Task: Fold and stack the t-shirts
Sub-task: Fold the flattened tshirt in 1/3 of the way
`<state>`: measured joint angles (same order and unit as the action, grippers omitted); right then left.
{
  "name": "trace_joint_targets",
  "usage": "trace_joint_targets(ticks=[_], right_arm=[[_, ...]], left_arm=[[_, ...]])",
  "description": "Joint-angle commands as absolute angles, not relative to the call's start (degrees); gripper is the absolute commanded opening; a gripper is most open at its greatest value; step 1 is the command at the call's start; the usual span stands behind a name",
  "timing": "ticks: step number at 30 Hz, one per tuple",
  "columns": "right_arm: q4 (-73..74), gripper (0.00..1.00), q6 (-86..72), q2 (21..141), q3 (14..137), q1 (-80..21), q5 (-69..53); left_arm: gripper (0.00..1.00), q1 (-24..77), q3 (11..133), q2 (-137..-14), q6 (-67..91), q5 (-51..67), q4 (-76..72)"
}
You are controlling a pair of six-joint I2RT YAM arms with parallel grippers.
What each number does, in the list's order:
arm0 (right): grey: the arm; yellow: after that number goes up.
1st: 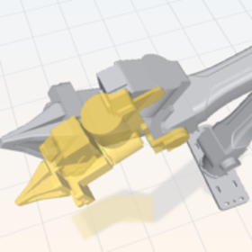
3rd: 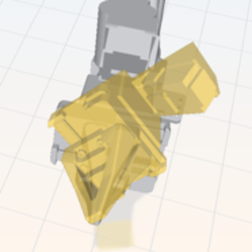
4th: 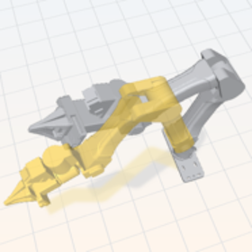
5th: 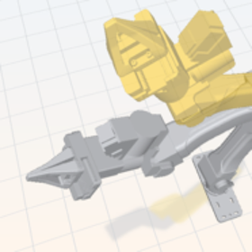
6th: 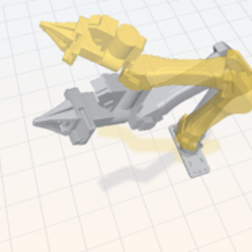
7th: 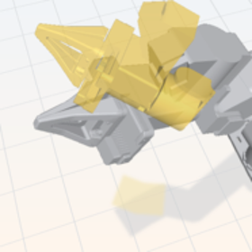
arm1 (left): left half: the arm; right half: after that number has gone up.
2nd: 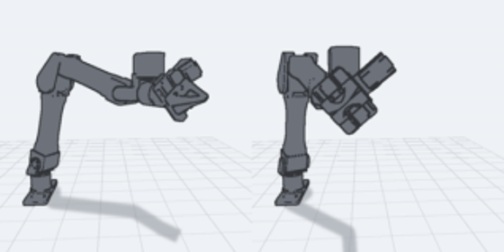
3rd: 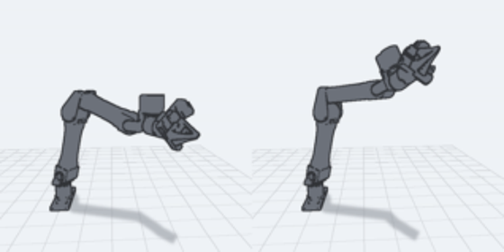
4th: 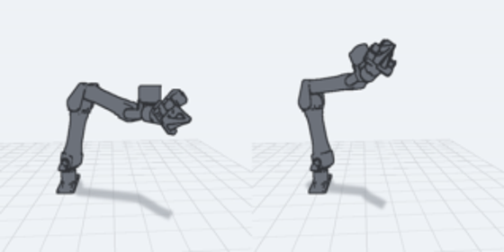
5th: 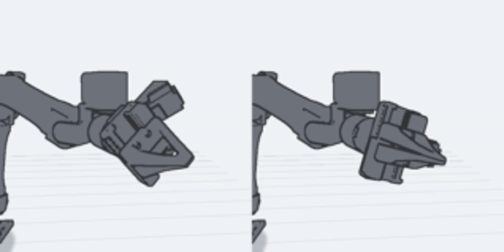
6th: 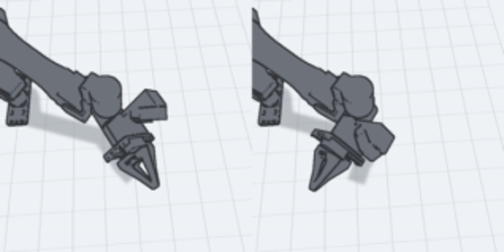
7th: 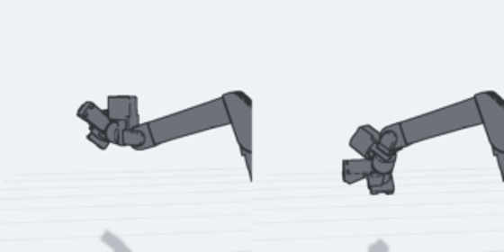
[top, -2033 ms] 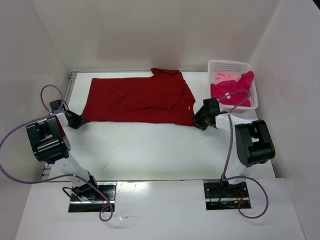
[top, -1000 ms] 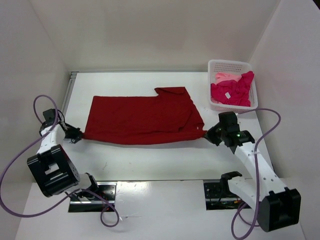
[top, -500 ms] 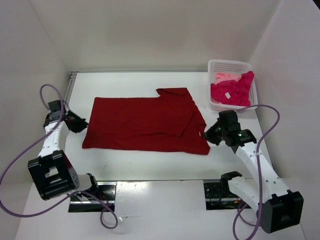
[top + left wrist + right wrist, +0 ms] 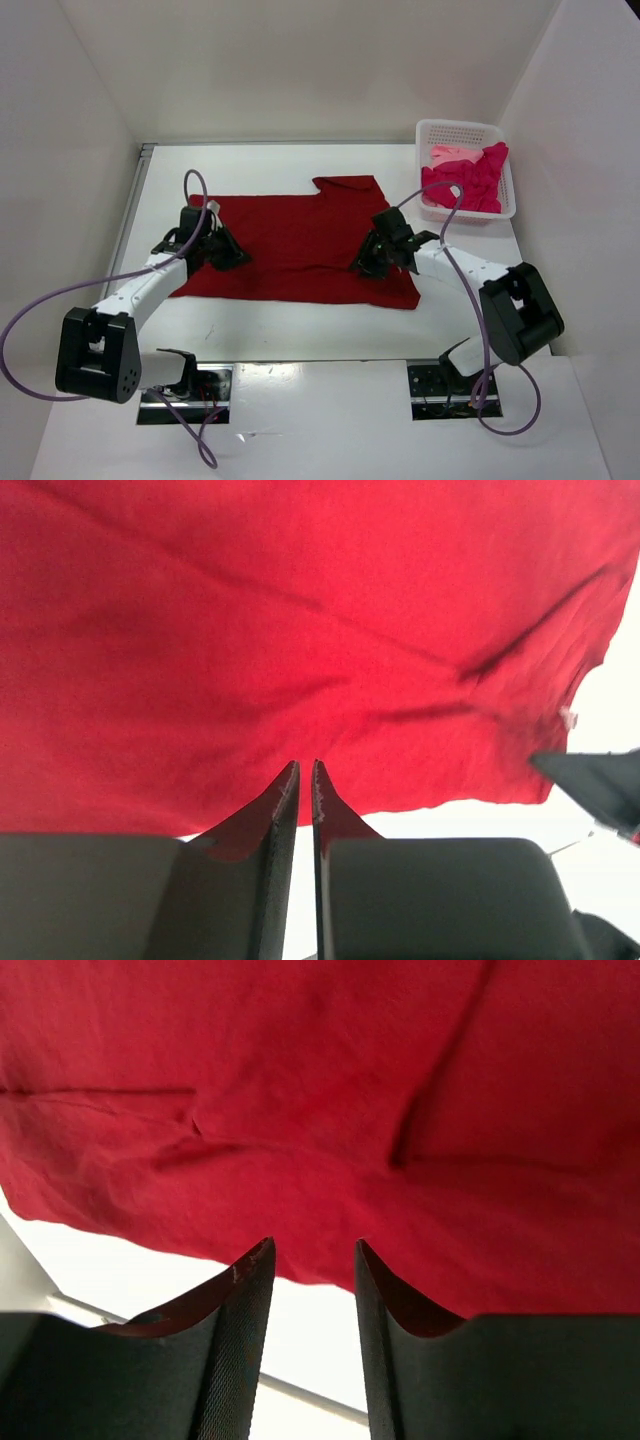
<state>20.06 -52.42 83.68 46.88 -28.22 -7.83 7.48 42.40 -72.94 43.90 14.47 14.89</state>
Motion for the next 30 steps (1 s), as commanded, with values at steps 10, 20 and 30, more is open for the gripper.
trace_joint_targets(ticks=[10,20,30], right_arm=[[16.2,0.45,-51.3,87.5,51.1,-28.5,-1.0],[16.2,0.46,-51.9,88.2,49.0,-28.5,1.3],[17.4,0.46,-51.9,87.0,48.1,-28.5,2.0]], left_arm=[[0.19,9.3,37.6,-70.1,46.1,15.8,10.3],[0.2,8.3,36.5,-70.8,44.7,13.0,10.3],[0.21,7.7,35.5,-69.8,44.7,13.0,10.3]])
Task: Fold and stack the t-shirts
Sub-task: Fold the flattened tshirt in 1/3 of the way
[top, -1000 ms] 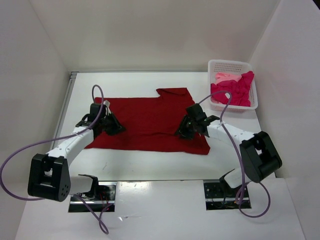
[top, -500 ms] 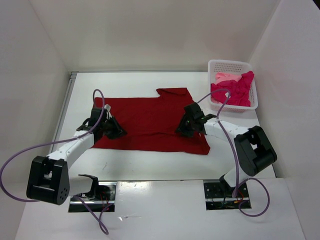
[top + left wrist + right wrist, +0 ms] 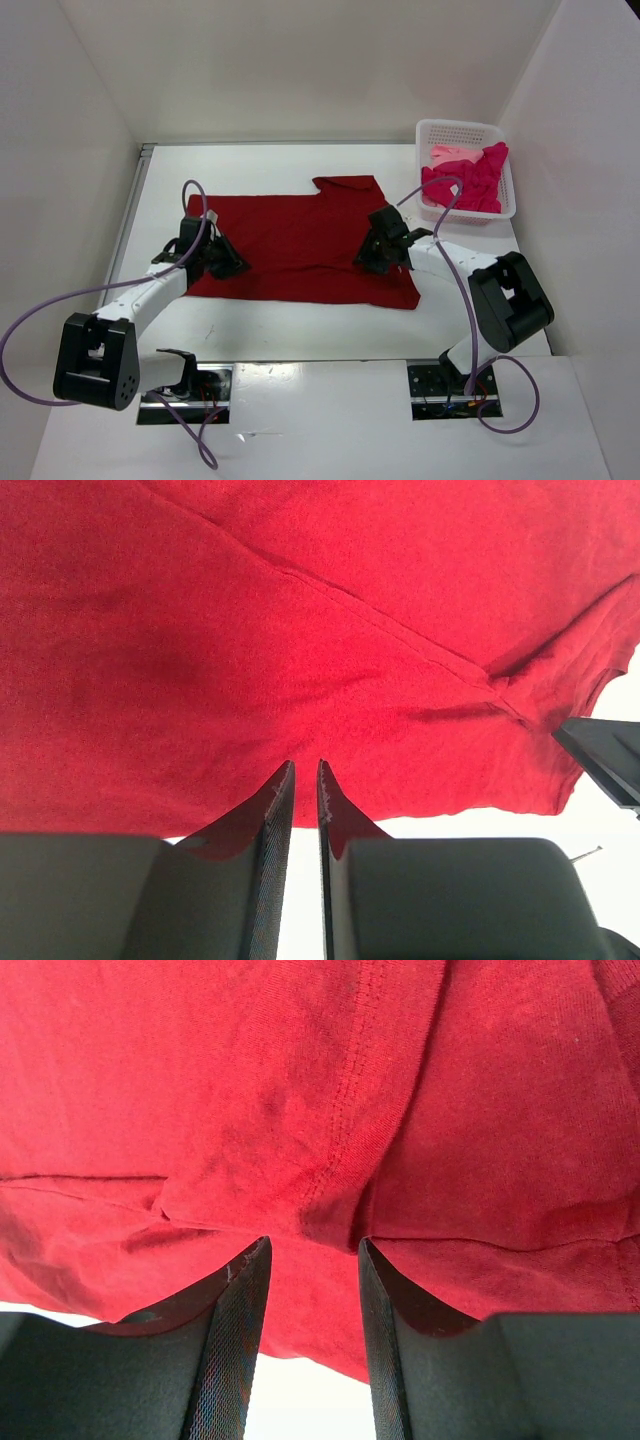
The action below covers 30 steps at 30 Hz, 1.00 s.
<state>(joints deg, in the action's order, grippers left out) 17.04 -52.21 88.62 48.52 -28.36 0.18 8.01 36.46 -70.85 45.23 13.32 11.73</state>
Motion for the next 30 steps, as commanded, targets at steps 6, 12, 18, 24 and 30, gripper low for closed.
trace_joint_targets(ticks=[6,12,18,24,30], right_arm=[[17.4,0.45,-51.9,87.5,48.0,-28.5,2.0],[16.5,0.33,-51.4,89.8,48.5,-28.5,0.8],[16.3,0.26,-50.9,91.1,49.0,-28.5,-0.1],[16.9,0.04,-50.4,90.8,50.6,-28.5,-0.9],[18.8,0.0,-48.8,91.7,56.9,-28.5,-1.5]], left_arm=[[0.21,7.7,35.3,-69.7,44.7,12.5,9.8],[0.23,7.7,34.8,-69.7,44.7,11.6,9.2],[0.23,7.7,34.5,-69.7,44.7,11.4,9.2],[0.23,7.2,34.3,-70.0,44.7,11.4,8.1],[0.23,7.2,34.3,-70.2,45.3,12.0,7.8]])
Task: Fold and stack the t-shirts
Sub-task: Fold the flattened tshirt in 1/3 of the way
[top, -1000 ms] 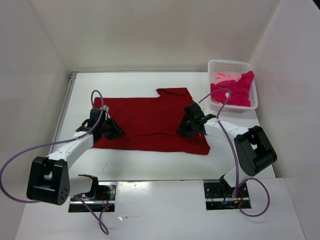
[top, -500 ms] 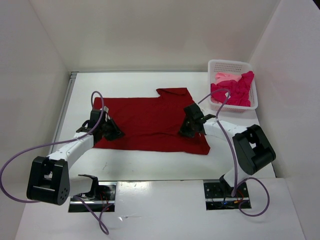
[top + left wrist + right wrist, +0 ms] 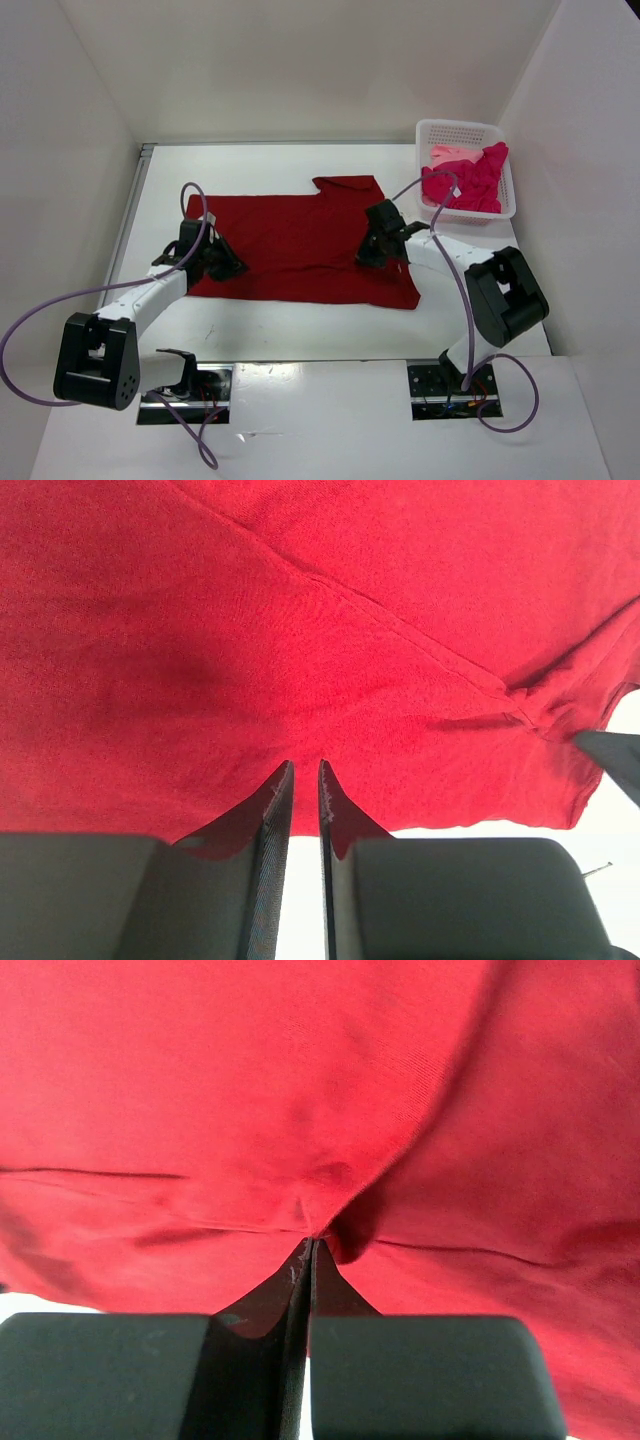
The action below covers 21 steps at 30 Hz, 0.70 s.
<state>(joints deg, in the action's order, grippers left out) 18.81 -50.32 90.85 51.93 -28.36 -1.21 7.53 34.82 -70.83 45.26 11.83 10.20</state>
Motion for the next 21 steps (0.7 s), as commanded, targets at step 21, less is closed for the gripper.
trace_joint_targets(ticks=[21], right_arm=[[17.0,0.15,-46.8,106.8,80.0,-28.5,-6.2]], left_arm=[[0.23,5.0,41.9,-69.8,45.1,10.5,11.8]])
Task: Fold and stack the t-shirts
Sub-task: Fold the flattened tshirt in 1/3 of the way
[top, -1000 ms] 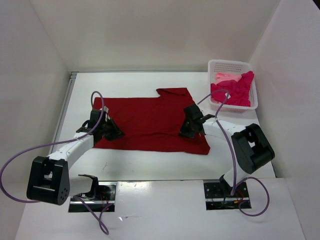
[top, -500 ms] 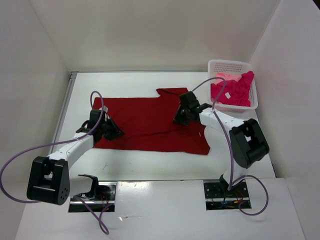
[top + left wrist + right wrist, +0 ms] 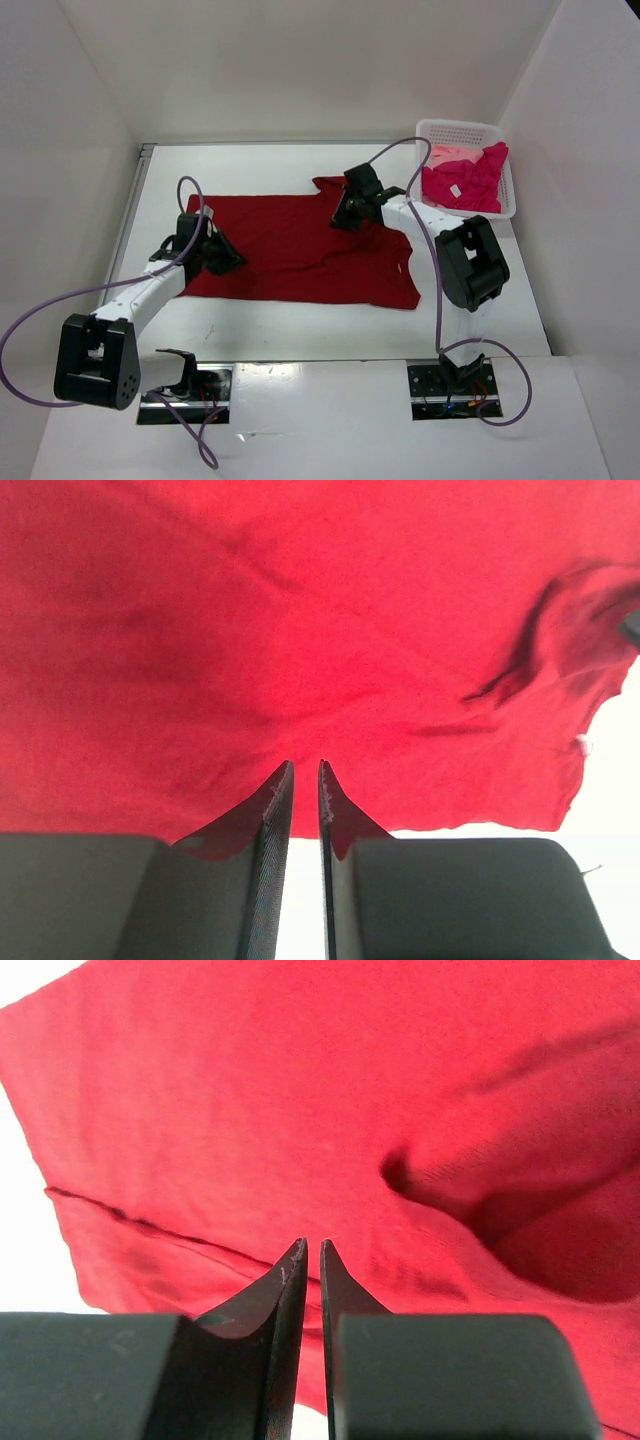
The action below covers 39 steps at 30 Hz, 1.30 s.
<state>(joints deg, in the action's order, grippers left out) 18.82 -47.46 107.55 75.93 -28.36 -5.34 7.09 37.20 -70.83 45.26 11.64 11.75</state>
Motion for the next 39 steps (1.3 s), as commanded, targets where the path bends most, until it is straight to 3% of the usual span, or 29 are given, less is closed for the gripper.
trace_joint_targets(ticks=[1,7,10,13,18,22,30,35,39], right_arm=[[17.0,0.15,-46.8,106.8,80.8,-28.5,-6.5],[21.0,0.15,-44.4,105.2,80.9,-28.5,-3.7],[21.1,0.29,-42.9,104.1,77.8,-28.5,-1.3],[22.9,0.34,-41.5,105.6,77.8,-28.5,-1.0],[23.6,0.36,-40.3,109.2,77.8,-28.5,-1.7],[24.3,0.44,-39.7,111.4,79.4,-28.5,-1.7],[25.6,0.51,-38.6,115.0,82.2,-28.5,-0.1],[26.1,0.51,-37.5,117.0,83.4,-29.0,-0.7],[26.6,0.32,-37.4,118.6,85.0,-29.6,-0.7]], left_arm=[[0.23,4.2,43.4,-70.2,44.5,10.5,12.0],[0.23,-1.0,48.9,-73.6,42.6,12.9,12.8],[0.23,-1.8,48.9,-74.3,42.0,13.4,12.2],[0.23,-1.8,48.9,-74.7,41.6,13.4,11.7],[0.24,-1.8,48.2,-74.7,41.6,14.7,10.6],[0.24,-1.8,47.6,-74.7,41.6,14.7,10.6],[0.24,-1.8,47.0,-74.7,41.6,14.7,10.6],[0.24,-1.8,46.5,-74.7,41.6,14.7,10.6],[0.24,-1.8,46.5,-74.7,41.6,14.7,10.6]])
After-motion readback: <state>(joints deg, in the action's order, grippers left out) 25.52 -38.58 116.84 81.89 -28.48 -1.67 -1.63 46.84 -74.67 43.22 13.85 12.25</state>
